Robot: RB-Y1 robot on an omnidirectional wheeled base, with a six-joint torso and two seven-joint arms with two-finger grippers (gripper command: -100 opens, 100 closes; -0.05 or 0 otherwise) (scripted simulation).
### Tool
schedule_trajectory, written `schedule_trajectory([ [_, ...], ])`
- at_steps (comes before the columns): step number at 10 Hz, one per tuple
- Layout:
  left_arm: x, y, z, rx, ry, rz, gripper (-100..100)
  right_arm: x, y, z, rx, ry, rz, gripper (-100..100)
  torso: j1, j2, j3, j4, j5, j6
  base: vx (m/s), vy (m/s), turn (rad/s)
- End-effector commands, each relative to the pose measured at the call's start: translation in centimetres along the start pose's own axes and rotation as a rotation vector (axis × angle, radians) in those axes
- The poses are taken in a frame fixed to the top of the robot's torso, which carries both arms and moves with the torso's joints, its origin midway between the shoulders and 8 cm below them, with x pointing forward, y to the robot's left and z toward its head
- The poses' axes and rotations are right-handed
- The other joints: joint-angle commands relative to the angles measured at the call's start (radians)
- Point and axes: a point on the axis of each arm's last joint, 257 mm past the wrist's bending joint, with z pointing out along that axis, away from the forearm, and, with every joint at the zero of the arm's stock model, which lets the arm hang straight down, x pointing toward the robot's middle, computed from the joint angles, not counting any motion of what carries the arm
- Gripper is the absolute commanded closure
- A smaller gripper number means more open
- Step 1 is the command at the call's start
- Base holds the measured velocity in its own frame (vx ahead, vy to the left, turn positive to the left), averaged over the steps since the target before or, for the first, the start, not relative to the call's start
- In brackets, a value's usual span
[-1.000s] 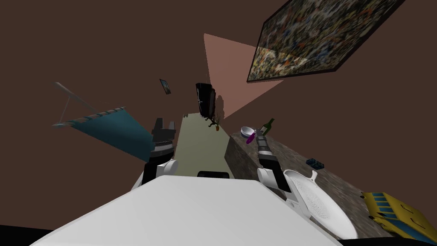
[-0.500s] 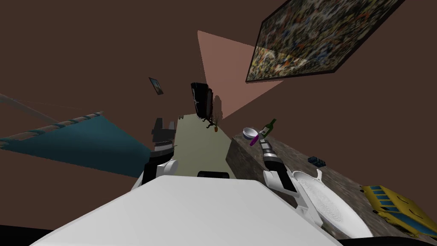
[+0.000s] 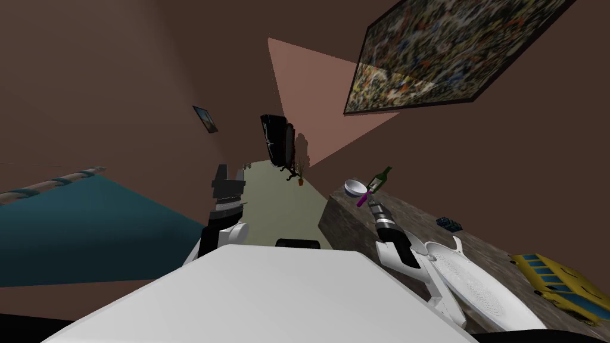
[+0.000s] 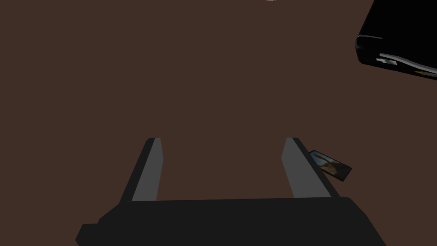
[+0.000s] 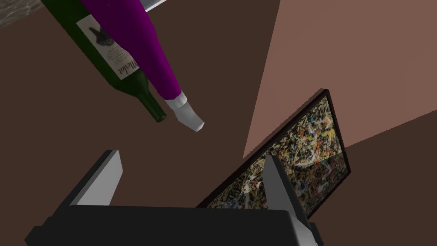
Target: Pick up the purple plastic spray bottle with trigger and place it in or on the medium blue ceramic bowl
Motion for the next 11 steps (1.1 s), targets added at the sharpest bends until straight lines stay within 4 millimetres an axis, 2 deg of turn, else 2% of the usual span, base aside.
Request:
schedule_trajectory([
  [1,0.0,0.0,0.0,0.000,0.000,0.000,0,-0.3,-2.9,-0.5,0.074,0.016,-0.073,-100,0.000,0.000,0.000,0.000,0.000,0.000,0.137,0.184,-0.114],
  [7,0.0,0.0,0.0,0.000,0.000,0.000,0,-1.8,-12.7,-1.9,0.306,0.064,-0.274,-100,-0.005,0.000,0.000,0.000,-0.001,0.000,0.119,0.147,-0.070],
  [11,0.0,0.0,0.0,0.000,0.000,0.000,0,-4.2,-19.5,-3.4,0.462,0.087,-0.400,-100,-0.002,0.000,0.000,0.000,0.000,-0.001,0.135,0.150,-0.014],
])
